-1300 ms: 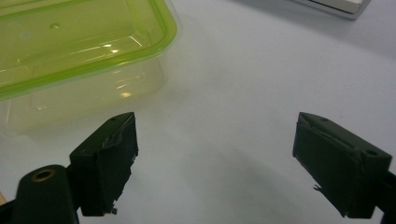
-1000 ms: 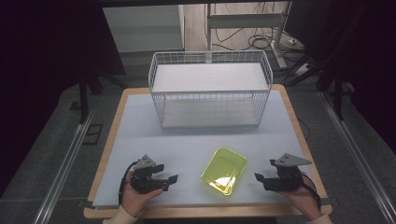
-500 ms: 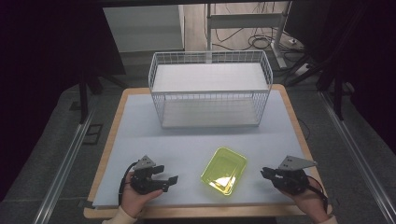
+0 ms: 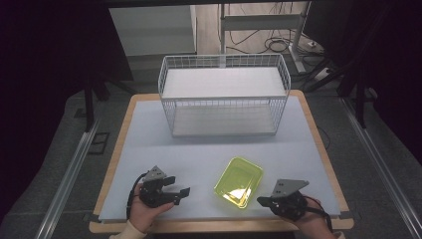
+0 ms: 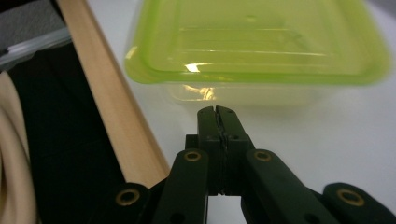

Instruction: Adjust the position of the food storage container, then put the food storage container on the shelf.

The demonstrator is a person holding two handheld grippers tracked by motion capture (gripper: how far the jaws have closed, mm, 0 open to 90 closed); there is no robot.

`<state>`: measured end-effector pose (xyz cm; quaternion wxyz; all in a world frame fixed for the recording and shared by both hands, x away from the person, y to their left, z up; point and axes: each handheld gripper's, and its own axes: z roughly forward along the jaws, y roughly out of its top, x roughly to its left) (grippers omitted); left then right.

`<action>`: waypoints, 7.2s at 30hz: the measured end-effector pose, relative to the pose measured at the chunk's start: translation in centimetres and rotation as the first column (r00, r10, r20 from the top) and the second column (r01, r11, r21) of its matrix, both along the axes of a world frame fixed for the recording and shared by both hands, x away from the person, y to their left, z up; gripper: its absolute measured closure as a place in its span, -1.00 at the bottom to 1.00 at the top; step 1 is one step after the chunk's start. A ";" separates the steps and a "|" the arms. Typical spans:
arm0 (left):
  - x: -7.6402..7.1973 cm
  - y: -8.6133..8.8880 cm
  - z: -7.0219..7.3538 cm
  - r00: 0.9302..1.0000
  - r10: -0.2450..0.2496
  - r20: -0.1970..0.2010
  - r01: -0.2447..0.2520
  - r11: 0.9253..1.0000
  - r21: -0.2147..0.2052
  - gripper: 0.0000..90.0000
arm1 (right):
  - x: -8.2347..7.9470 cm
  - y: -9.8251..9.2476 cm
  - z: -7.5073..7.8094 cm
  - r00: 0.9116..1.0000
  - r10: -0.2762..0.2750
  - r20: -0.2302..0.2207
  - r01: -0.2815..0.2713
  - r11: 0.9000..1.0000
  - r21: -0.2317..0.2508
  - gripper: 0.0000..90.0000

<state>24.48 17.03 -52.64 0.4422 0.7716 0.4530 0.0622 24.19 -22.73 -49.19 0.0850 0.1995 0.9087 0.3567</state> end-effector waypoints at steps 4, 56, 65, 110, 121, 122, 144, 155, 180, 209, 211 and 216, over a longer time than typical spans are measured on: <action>0.0 0.0 0.0 1.000 0.000 0.000 0.000 1.000 0.000 -0.50 | 0.0 1.5 -0.6 0.999 0.029 -0.019 -0.029 0.999 -0.027 1.00; 0.1 0.4 -0.1 1.000 -0.001 -0.008 0.001 1.000 -0.002 -0.50 | 0.8 12.4 -3.6 0.996 0.016 0.091 -0.014 1.000 -0.023 1.00; 0.1 0.3 -0.1 1.000 -0.003 -0.013 0.003 1.000 -0.003 -0.50 | 1.1 13.0 -3.5 0.994 0.006 0.107 -0.005 1.000 -0.013 1.00; 0.1 0.4 -0.1 1.000 0.008 -0.014 -0.009 1.000 -0.011 -0.50 | 5.0 1.0 -2.0 0.985 -0.170 -0.017 0.171 0.983 0.062 1.00; 0.1 0.4 -0.2 1.000 0.005 -0.017 -0.005 1.000 -0.010 -0.50 | 3.7 2.1 -2.1 0.991 -0.134 -0.026 0.135 0.990 0.026 1.00; 0.1 0.4 -0.2 1.000 0.005 -0.017 -0.005 1.000 -0.009 -0.50 | 3.7 2.1 -2.1 0.991 -0.134 -0.026 0.135 0.990 0.026 1.00; 0.2 0.4 -0.3 1.000 0.004 -0.019 -0.004 1.000 -0.004 -0.50 | 4.7 2.5 -2.2 0.988 -0.156 -0.004 0.156 0.987 0.028 1.00; 0.2 0.4 -0.2 1.000 0.004 -0.018 -0.004 1.000 -0.006 -0.50 | 4.3 2.7 -2.1 0.989 -0.150 0.004 0.150 0.988 0.029 1.00; 0.8 1.0 0.7 0.990 0.004 -0.140 -0.034 0.976 -0.214 -0.44 | 4.5 -1.9 -0.5 0.926 -0.295 -0.235 0.359 0.879 0.313 -0.21; 5.1 -1.8 0.3 0.960 -0.055 -0.276 -0.044 0.939 -0.342 -0.13 | 7.5 0.4 -2.2 0.809 -0.260 -0.527 0.487 0.798 0.354 0.16; 5.6 -1.9 0.0 0.956 -0.059 -0.286 -0.048 0.934 -0.355 -0.10 | 7.9 0.5 -2.3 0.805 -0.255 -0.535 0.489 0.797 0.355 0.22; 6.4 -2.2 -0.5 0.951 -0.075 -0.301 -0.042 0.930 -0.364 0.05 | 8.4 1.0 -2.5 0.799 -0.253 -0.546 0.490 0.800 0.346 0.30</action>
